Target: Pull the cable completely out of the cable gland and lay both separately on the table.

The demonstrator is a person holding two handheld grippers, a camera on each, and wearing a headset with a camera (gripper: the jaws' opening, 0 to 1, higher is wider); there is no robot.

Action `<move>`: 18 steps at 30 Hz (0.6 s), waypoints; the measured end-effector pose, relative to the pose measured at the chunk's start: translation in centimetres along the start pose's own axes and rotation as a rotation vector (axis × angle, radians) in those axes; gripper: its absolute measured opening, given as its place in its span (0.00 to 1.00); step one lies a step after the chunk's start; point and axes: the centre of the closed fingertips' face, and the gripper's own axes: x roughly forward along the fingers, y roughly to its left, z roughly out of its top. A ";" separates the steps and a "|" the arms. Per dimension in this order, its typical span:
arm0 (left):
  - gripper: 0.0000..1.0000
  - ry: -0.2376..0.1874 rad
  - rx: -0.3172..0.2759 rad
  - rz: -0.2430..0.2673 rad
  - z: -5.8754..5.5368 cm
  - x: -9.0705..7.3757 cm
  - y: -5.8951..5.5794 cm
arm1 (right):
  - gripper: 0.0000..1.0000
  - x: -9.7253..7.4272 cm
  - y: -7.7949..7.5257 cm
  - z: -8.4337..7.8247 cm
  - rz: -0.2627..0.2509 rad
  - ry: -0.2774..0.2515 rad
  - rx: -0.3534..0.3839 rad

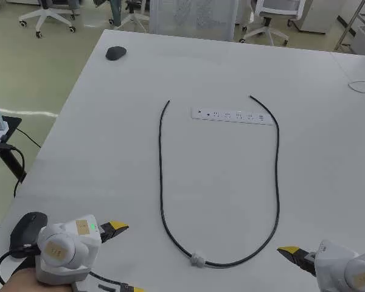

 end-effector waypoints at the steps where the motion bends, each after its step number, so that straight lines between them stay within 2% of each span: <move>1: 0.95 -0.002 0.002 -0.001 0.1 0.0 0.0 | 0.91 0.0 -0.1 0.0 -0.001 -0.001 0.001; 7: 0.95 0.011 0.016 -0.007 0.0 0.2 -0.1 | 0.91 0.1 0.1 0.4 0.002 -0.009 0.005; 18: 0.94 0.016 0.016 -0.015 -0.4 0.1 -0.2 | 0.89 1.5 0.7 1.6 0.019 -0.007 -0.024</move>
